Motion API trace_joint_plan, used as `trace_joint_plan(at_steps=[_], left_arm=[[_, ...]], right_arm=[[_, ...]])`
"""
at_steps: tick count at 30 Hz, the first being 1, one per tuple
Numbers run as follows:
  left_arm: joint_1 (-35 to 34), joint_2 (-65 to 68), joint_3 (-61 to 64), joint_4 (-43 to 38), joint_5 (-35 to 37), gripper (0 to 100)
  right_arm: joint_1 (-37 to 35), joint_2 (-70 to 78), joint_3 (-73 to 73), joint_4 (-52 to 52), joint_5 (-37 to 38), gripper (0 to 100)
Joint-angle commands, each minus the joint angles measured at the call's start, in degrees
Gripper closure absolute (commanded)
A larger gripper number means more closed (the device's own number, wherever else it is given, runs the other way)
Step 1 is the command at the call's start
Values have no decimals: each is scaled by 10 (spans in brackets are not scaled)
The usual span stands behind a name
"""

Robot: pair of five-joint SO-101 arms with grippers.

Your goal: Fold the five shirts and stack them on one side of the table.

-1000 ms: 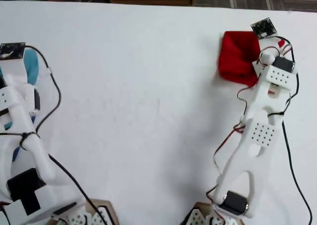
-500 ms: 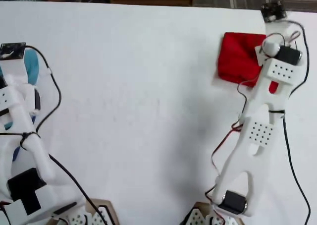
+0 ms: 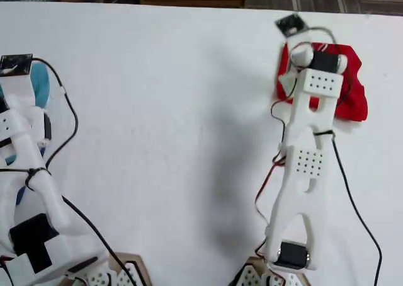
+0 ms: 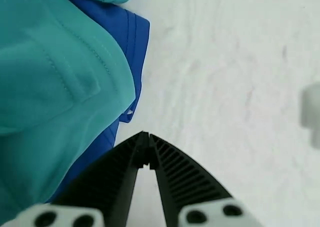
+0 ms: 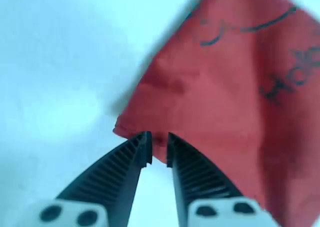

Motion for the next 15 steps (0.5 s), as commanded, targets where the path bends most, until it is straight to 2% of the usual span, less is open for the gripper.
trace_joint_plan(at_steps=[1, 6, 11, 15], left_arm=[[-4, -25, -2, -5, -6, 968], [-4, -25, -2, -7, -6, 968], [-4, -25, -2, -8, -6, 968], [-4, -24, -2, -20, -6, 968]], right_arm=[[-1, 26, -24, 6, 5, 937], [-5, 20, -24, 44, 16, 937], [11, -30, -19, 44, 64, 948], [20, -80, -18, 44, 66, 976]])
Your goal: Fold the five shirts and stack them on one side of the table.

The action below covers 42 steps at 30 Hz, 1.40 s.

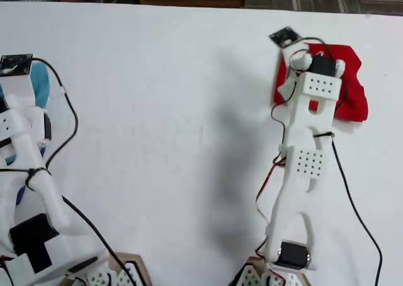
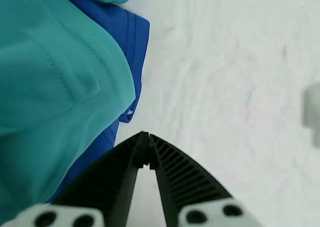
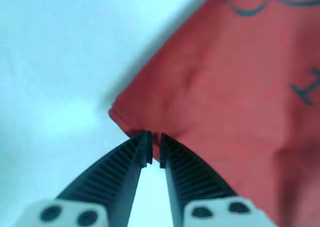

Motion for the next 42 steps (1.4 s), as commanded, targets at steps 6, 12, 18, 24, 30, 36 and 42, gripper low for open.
trace_joint_plan(at_steps=[6, 12, 18, 24, 30, 36, 42], left_arm=[[-3, -24, -2, -25, -6, 968], [-4, -24, -2, -21, -6, 968], [-4, -27, -3, -20, -6, 968], [-7, -28, -8, 0, -6, 968], [-7, -28, -7, 9, -6, 968], [-7, -28, -8, 11, -6, 968], [-7, -29, -9, 12, -6, 968]], right_arm=[[18, -153, -18, 0, 0, 939], [65, -80, -11, -181, 0, 985], [96, 47, -18, -381, 1, 969], [112, 138, -18, -441, 5, 968], [125, 179, -18, -465, 5, 967], [132, 163, -23, -465, 2, 964], [136, 47, -22, -415, 1, 964]])
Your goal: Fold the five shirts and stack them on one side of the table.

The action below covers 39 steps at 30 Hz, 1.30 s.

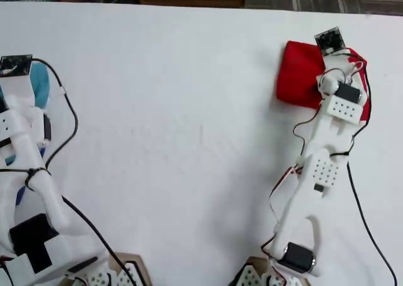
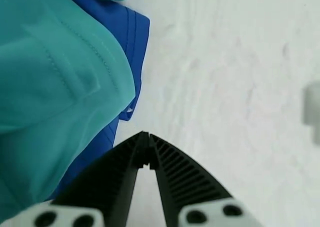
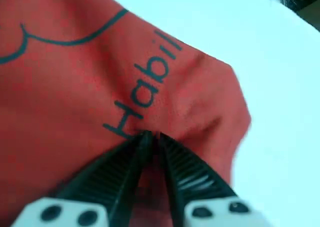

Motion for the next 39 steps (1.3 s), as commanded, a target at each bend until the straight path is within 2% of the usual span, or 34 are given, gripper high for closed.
trace_joint_plan(at_steps=[1, 6, 10, 13, 17, 26, 34, 39], left_arm=[[-5, -29, -9, 6, -6, 968], [-6, -29, -49, 43, -5, 968], [-33, -25, -144, 92, -5, 953], [-82, -23, -199, 91, -25, 865], [-136, -23, -230, 83, -96, 760], [-221, 31, -235, -59, -106, 759], [-221, 124, -262, -67, -101, 759], [-195, 157, -267, -68, -101, 759]], right_arm=[[18, -112, -8, 46, 0, 964], [10, -213, -8, 173, 0, 947], [-1, -284, -8, 288, 0, 841], [-15, -332, -8, 373, 0, 793], [-33, -365, -8, 453, 1, 798], [-43, -419, -7, 458, 1, 798], [-59, -556, 11, 458, 1, 798], [-56, -669, 154, 458, 1, 806]])
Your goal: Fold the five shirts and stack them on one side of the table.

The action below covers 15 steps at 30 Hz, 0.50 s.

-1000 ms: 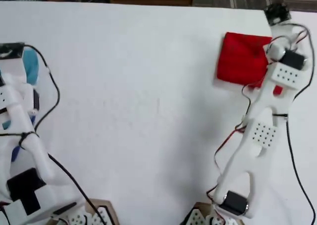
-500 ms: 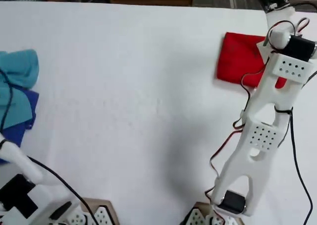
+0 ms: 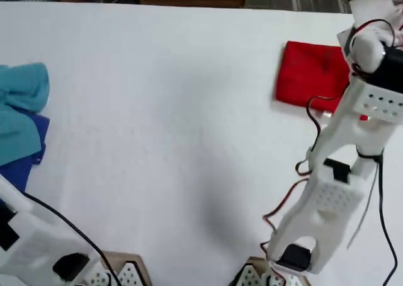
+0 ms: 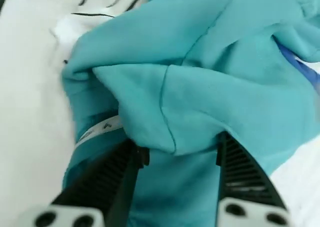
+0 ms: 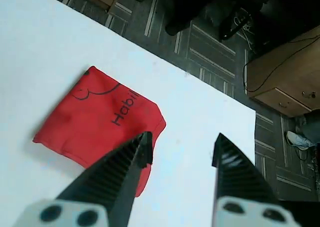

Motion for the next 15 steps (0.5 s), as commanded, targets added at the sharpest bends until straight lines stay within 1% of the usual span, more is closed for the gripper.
trace_joint_plan(at_steps=[1, 5, 6, 7, 9, 10, 11, 12, 13, 15], left_arm=[[25, 4, -25, -11, 2, 759], [38, 8, -24, -10, 2, 762], [43, 8, -24, -10, 2, 779], [47, 8, -24, -10, -1, 818], [52, 5, -24, -10, 2, 954], [53, 4, -24, -10, 2, 993], [54, 4, -24, -6, 2, 959], [54, 4, -26, 1, 2, 956], [54, 4, -31, 8, 2, 978], [55, 4, -50, 29, 2, 971]], right_arm=[[-1, -114, 120, 14, -1, 812], [-5, -255, 348, 13, 1, 862], [-8, -298, 411, 13, 2, 874], [-17, -341, 473, 12, 3, 884], [-32, -427, 597, 12, 3, 899], [-39, -471, 658, 12, 3, 902], [-50, -513, 717, 11, 3, 904], [-61, -551, 775, 11, 3, 903], [-75, -589, 830, 11, 3, 903], [-102, -660, 937, 9, 2, 903]])
